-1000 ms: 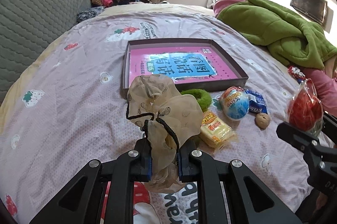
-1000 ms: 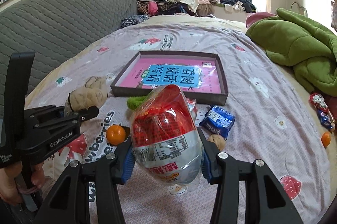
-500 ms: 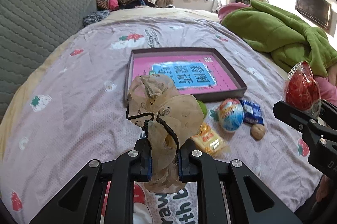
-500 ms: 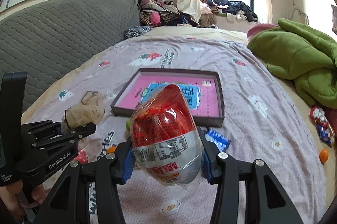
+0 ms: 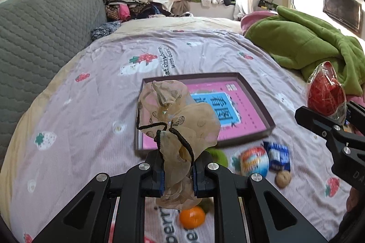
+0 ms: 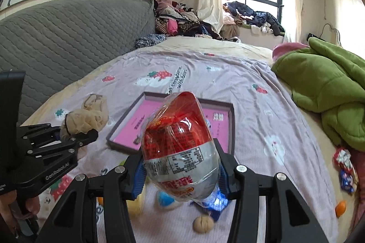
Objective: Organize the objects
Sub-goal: 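Lift and carry the mesh bag with left tool while right tool carries the egg to the box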
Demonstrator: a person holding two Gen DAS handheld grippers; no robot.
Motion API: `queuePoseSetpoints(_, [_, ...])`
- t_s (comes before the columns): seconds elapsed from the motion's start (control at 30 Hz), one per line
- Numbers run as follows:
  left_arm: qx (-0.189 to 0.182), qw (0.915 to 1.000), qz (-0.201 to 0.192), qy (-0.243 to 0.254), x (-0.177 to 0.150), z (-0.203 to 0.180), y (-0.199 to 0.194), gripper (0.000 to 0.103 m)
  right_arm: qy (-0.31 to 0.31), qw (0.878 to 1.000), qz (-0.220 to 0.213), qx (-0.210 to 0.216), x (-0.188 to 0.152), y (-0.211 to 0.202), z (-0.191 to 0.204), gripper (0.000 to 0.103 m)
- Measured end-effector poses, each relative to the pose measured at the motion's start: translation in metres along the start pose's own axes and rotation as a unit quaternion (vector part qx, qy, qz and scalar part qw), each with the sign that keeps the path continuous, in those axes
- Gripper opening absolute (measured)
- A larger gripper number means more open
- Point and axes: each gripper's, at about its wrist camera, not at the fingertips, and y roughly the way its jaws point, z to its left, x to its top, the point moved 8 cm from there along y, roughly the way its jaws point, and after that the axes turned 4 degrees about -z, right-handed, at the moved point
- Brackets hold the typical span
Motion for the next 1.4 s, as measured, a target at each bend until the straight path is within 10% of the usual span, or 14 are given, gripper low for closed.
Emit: queuePoseSetpoints(1.4, [-0.006,0.9902,0.138,-0.019,0.006,0.003,0.203,0.019,-0.008,0.991,0.129,0.029,-0.029,0.186,-0.050,0.051])
